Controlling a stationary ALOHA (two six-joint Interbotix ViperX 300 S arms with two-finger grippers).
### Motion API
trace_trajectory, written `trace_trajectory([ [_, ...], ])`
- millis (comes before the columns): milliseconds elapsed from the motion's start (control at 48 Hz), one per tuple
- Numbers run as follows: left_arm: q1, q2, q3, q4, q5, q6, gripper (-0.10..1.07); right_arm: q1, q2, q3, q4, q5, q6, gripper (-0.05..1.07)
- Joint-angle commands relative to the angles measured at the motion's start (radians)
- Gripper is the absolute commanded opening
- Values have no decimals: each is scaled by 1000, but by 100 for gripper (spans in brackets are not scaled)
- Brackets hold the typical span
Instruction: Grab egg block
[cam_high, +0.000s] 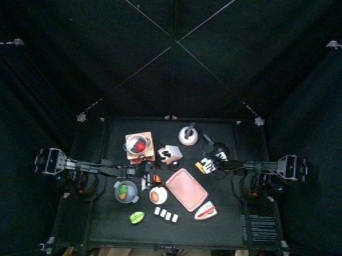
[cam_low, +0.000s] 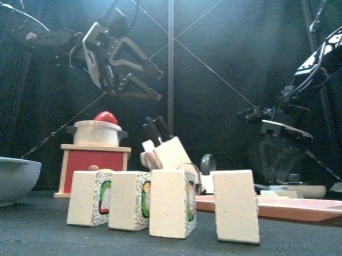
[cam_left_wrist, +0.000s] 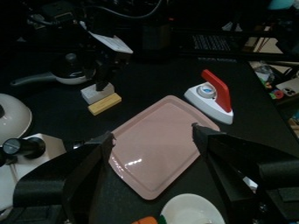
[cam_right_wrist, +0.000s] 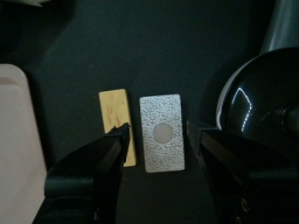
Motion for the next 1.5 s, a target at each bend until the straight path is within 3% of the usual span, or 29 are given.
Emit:
trace_trajectory([
  [0, 2, -15, -11, 2, -6, 2, 102, 21, -34, -28, -2, -2, -2, 88],
  [208, 2, -23, -3, 0, -6, 2, 102, 87, -26, -35, -12, -5, -3, 88],
  [729, 2, -25, 0, 0, -6, 2, 102, 140, 69, -44, -9, -6, 8, 87],
  [1479, 2, -25, 2, 0, -8, 2, 102, 140, 167, -77, -14, 6, 8, 87],
])
